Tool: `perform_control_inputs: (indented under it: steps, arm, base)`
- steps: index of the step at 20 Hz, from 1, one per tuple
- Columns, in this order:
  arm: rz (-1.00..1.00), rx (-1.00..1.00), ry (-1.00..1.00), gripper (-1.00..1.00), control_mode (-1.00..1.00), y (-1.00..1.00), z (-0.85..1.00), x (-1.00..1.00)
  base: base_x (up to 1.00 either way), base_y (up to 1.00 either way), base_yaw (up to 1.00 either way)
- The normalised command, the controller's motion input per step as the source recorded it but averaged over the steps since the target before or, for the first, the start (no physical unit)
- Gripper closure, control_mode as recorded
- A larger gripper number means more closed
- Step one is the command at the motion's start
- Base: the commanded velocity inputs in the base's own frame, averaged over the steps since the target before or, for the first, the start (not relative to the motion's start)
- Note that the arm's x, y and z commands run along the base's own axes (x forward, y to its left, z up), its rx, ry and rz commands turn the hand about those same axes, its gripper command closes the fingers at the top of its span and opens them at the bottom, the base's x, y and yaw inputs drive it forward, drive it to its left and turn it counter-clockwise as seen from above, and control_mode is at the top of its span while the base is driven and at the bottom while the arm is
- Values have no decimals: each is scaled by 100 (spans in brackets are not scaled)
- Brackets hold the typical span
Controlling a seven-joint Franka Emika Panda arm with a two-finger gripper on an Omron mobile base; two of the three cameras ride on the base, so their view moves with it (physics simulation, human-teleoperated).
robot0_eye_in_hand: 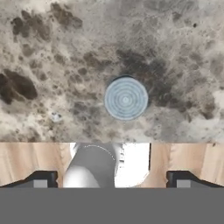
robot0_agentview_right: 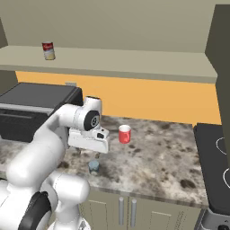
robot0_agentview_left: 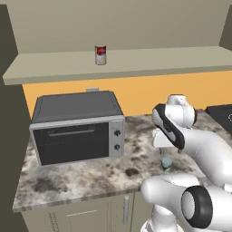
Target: Restock the canned food cabinet by taking the new fresh canned food from the counter and placing it in the cabinet. Then, take the old canned food from the cabinet and place it on the counter.
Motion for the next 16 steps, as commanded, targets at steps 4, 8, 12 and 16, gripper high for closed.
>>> perform_control_inputs:
  steps: [4,8,12,16]
  arm:
    - [2,-1,3,-100,-100,-4,-66,5]
    - [0,0,0,-100,-100,-12,-34,20]
    - [0,0,-1,-100,-100,-2,-32,17]
    - [0,0,0,-100,-100,-2,-24,17]
  base:
    - [0,0,0]
    - [0,0,0]
    - [0,0,0]
    - [0,0,0]
